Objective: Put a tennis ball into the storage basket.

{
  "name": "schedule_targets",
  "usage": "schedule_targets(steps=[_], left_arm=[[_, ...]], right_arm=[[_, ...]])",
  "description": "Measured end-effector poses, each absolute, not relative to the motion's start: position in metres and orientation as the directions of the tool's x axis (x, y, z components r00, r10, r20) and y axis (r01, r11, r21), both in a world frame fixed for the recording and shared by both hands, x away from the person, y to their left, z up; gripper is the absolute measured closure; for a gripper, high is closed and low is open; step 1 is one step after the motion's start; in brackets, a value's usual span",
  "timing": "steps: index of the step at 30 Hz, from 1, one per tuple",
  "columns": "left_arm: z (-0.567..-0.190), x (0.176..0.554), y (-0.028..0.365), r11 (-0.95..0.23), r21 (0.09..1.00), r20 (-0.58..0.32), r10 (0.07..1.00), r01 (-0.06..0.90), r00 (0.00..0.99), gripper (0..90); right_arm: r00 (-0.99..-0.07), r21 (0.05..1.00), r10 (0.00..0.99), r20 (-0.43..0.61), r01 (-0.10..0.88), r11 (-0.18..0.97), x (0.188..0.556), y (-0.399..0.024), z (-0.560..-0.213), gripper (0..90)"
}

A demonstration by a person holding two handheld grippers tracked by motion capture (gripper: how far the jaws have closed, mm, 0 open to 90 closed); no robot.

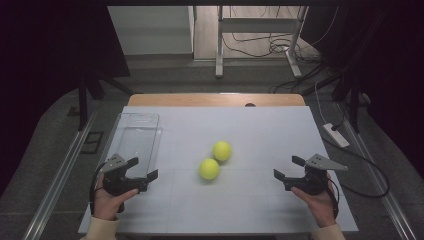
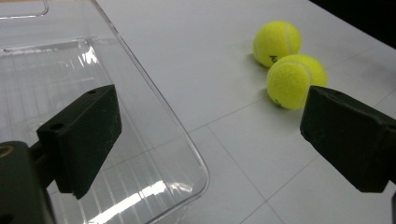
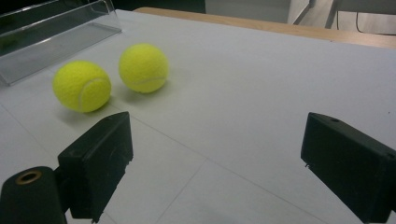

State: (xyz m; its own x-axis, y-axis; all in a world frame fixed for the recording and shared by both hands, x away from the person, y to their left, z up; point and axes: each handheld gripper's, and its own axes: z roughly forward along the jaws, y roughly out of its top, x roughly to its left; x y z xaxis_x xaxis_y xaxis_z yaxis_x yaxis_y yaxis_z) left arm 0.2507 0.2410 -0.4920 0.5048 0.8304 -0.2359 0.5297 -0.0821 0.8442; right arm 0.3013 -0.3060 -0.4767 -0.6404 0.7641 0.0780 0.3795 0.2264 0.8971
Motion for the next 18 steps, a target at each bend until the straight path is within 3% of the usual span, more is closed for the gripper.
schedule_targets(steps=[18], left_arm=[[-0.4858,0.2472,0.237,-0.106,0.865,-0.209,0.812,0.49,0.545,7.1]], right_arm=[[-0.631,0.889,0.77,0.097,0.403,0.218,0.2929,-0.3071,-0.4792,10.6]])
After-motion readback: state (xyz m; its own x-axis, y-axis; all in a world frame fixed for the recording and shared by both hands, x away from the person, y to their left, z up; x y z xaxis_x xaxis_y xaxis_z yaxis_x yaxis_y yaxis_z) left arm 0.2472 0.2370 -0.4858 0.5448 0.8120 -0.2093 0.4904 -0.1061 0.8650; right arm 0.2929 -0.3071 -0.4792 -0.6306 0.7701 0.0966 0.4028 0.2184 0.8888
